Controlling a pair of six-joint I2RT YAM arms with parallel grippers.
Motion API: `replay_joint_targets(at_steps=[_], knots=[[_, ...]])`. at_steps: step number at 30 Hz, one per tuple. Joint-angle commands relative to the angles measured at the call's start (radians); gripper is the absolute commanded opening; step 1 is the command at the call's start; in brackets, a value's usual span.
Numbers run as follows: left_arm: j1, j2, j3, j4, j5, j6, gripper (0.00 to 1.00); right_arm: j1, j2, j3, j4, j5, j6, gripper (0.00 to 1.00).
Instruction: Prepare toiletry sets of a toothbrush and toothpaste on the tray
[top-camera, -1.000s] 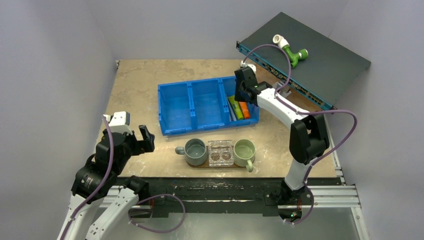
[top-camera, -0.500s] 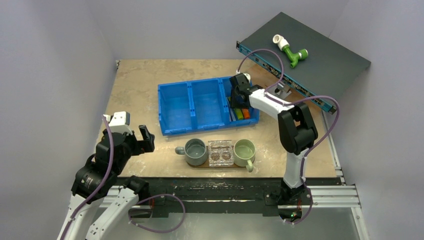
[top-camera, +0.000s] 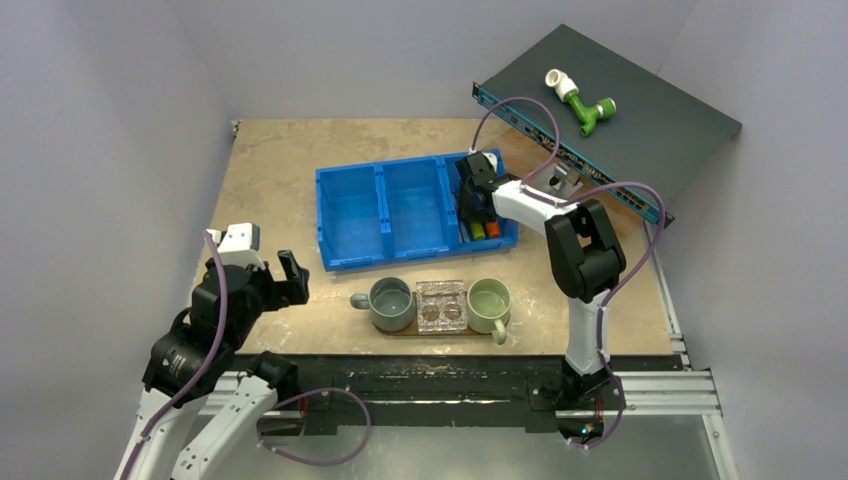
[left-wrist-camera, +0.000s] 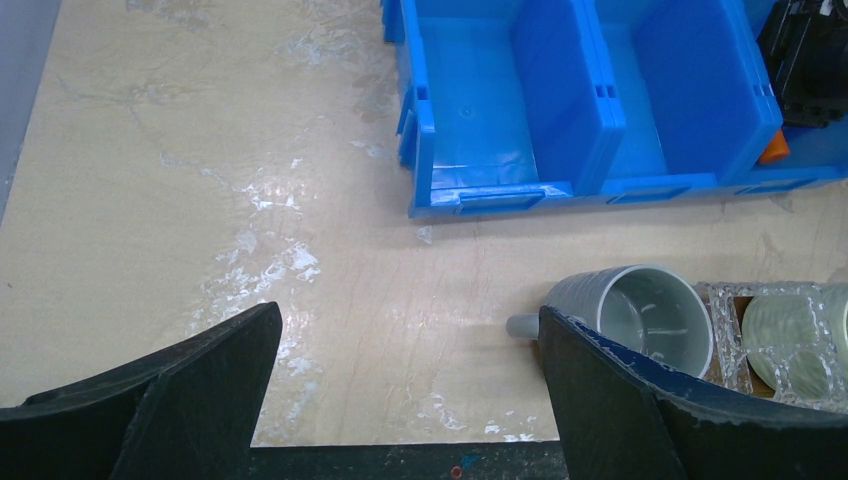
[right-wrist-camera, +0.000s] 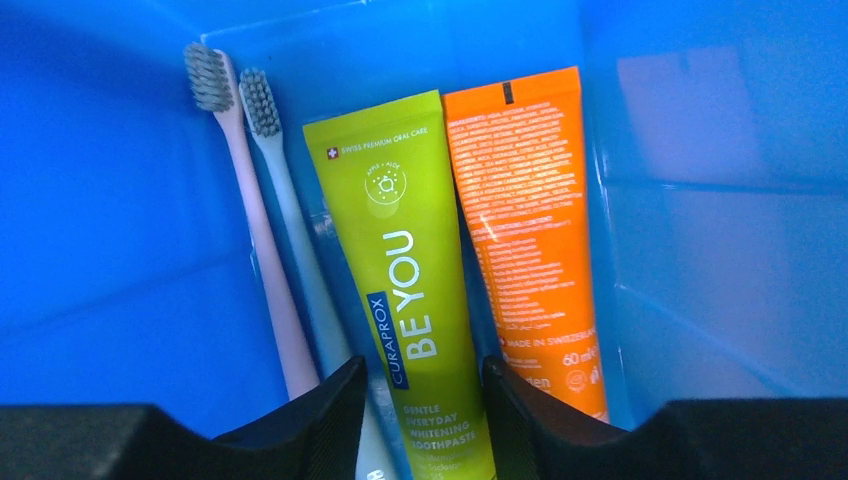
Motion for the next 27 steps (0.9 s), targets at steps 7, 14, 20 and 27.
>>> replay_joint_targets(at_steps=[7, 14, 20, 27], knots=[[0.0, 0.01, 0.003, 0.011, -0.004, 0.016, 1.0, -0.004, 0.014, 0.003, -0.002, -0.008, 0.002, 0.01], [0.0, 0.007, 0.003, 0.012, -0.002, 0.016, 1.0, -0.003, -0.078, -0.008, 0.002, 0.025, -0.005, 0.0], [0.0, 0.01, 0.006, 0.014, 0.012, 0.018, 1.0, -0.003, -0.191, 0.003, -0.008, 0.047, -0.018, 0.0], [0.0, 0.041, 0.04, 0.012, 0.036, 0.018, 1.0, 0.0, -0.305, 0.041, -0.036, 0.017, -0.032, 0.0]])
